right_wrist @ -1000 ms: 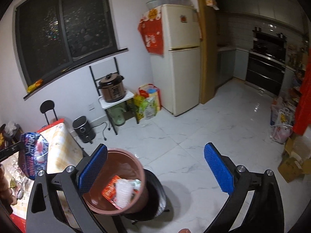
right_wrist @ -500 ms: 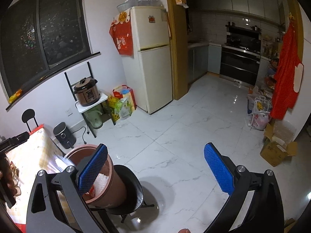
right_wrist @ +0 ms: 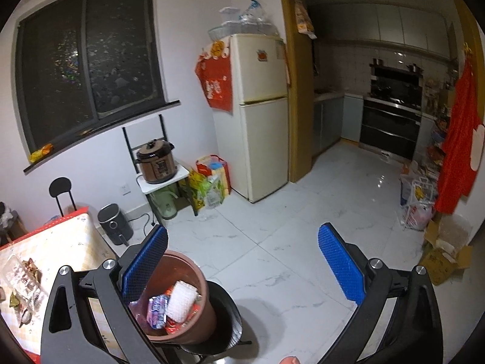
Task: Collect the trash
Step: 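Move the blue wrapper over the bin and open the left tool, then return both tools to the table and grasp the clear plastic container with the right tool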
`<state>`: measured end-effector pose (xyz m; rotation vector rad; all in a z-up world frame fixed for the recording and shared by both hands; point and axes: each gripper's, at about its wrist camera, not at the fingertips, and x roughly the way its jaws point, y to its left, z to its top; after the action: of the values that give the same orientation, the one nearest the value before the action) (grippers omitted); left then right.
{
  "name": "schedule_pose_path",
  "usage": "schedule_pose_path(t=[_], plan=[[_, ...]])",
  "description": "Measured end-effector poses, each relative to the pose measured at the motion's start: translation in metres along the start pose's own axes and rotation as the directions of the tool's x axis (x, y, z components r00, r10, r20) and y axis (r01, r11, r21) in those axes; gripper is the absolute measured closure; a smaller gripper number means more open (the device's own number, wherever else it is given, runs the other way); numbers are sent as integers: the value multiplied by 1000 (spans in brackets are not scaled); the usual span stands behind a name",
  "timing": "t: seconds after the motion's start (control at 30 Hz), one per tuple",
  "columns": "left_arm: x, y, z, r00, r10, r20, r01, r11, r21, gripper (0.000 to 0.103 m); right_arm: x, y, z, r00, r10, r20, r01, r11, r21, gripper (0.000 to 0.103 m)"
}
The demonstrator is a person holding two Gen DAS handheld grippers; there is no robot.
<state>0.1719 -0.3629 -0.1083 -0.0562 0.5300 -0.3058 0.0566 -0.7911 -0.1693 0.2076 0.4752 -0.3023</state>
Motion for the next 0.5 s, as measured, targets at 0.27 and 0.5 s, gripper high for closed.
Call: schedule_pose_path(t=[0.27,0.5], plan=[[-78,86,-20,977,208,38,-204,974,-93,6,0,55,1,998,69,2,-68,997,-47,5],[-141,171,-54,943,331,28,-320,929,-186,6,-4,144,-11,988,153,-35,-156,980,-125,5]])
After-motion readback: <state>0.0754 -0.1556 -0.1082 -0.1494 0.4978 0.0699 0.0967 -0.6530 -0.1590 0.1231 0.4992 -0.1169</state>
